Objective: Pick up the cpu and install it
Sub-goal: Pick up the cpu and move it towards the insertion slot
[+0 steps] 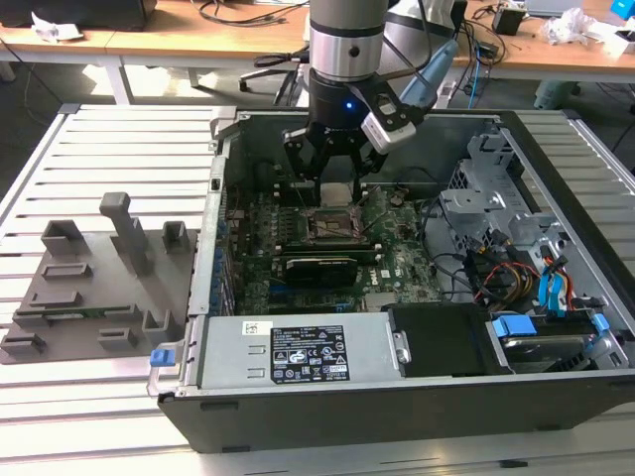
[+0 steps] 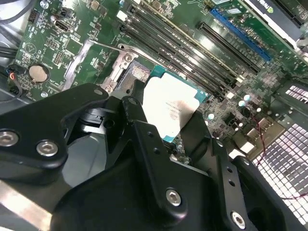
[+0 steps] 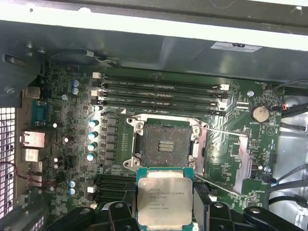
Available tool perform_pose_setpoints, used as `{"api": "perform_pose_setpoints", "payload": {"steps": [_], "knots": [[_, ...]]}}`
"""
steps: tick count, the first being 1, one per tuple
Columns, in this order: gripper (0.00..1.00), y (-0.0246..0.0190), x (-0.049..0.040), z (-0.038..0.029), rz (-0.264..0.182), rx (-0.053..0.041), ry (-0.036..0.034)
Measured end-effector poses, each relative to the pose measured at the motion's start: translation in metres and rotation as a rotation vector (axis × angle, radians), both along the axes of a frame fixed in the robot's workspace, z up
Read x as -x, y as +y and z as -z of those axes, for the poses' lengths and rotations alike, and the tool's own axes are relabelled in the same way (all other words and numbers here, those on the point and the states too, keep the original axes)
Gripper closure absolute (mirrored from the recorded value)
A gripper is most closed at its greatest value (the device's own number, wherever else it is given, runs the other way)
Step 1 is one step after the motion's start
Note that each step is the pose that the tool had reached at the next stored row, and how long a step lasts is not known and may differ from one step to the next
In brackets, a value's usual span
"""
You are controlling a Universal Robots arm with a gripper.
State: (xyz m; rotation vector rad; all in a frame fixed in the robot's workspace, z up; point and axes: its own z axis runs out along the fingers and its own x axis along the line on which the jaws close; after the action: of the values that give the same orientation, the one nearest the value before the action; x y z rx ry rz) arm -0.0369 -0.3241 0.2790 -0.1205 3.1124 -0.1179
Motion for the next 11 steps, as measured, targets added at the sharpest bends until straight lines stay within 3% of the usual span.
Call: {"api": "perform_pose_setpoints", "payload": {"steps": [7, 11], "knots": [[0.45, 0.0069, -0.0037, 0.0054, 0.000, 0.0024, 0.0000], [0.45, 0.0071, -0.0044, 0.0057, 0.000, 0.0078, 0.0000]]}}
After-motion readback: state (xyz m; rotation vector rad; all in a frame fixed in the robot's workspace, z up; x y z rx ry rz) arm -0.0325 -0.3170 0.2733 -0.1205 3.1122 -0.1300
